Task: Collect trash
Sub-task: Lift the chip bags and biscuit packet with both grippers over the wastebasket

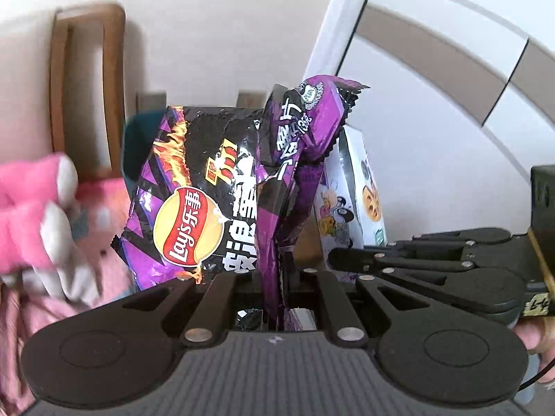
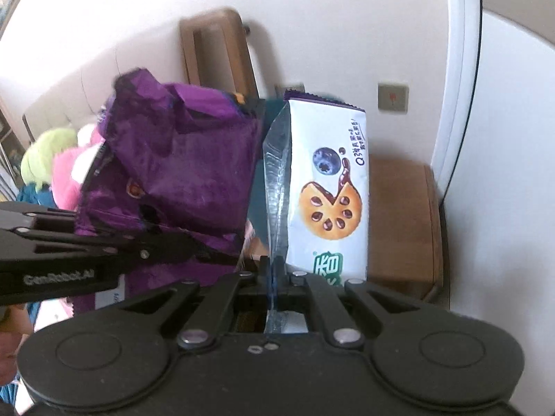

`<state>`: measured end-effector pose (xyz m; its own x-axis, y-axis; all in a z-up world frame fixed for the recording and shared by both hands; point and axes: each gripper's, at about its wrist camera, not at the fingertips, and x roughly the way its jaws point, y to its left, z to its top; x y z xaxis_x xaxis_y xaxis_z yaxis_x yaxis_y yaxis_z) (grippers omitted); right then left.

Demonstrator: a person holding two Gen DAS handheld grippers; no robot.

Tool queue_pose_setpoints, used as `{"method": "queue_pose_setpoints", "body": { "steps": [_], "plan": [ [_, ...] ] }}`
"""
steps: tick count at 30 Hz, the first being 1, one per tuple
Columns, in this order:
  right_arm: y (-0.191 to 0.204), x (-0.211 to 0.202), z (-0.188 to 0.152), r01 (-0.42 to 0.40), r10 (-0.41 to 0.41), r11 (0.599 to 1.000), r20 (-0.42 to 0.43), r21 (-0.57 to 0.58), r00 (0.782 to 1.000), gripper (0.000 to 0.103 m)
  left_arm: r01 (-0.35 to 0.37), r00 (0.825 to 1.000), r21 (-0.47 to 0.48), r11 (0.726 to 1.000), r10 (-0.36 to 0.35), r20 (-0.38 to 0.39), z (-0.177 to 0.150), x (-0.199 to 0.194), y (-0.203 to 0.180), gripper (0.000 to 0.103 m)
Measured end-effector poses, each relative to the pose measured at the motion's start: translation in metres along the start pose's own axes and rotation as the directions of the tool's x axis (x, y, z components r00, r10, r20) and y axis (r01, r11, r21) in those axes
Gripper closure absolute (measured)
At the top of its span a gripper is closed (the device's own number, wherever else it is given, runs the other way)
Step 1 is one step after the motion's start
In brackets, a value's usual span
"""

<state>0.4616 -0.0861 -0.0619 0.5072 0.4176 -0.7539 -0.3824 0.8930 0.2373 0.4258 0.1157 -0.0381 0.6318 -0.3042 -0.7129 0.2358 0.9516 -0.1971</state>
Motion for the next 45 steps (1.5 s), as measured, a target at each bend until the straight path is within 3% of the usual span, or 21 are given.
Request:
{"method": "queue_pose_setpoints", "body": {
  "steps": [7,13,23,31,37,45],
  "plan": [
    [0.022,-0.006,0.053,-0.018,0.019,1.0,0.076,-0.022,0.997,0.103,-0.003,0.998,-0.008,1.0,0.003,0.067,0.057,-0.008,0.017,0.096],
    [0.017,0.01,0.09,-0.021,0.025,0.999,0.096,-0.046,0.995,0.103,-0.033,0.996,-0.038,0.999,0.036,0.088,0.103,0.003,0.027,0.096],
    [-0.013,0.105,0.139,-0.053,0.055,0.997,0.033,-0.059,0.998,0.103,-0.1,0.995,-0.08,0.992,0.102,0.012,0.162,0.095,0.036,0.096],
    [-0.029,0.177,0.168,-0.096,0.092,0.991,-0.047,-0.096,0.995,0.103,-0.146,0.987,-0.163,0.976,0.134,-0.083,0.175,0.173,0.07,0.096],
    [-0.037,0.219,0.176,-0.121,0.109,0.987,-0.113,-0.104,0.988,0.103,-0.191,0.97,-0.185,0.964,0.157,-0.183,0.168,0.226,0.086,0.096],
    [-0.029,0.24,0.165,-0.139,0.11,0.98,-0.192,-0.142,0.975,0.099,-0.223,0.948,-0.226,0.948,0.157,-0.278,0.159,0.271,0.105,0.096]
  ]
}}
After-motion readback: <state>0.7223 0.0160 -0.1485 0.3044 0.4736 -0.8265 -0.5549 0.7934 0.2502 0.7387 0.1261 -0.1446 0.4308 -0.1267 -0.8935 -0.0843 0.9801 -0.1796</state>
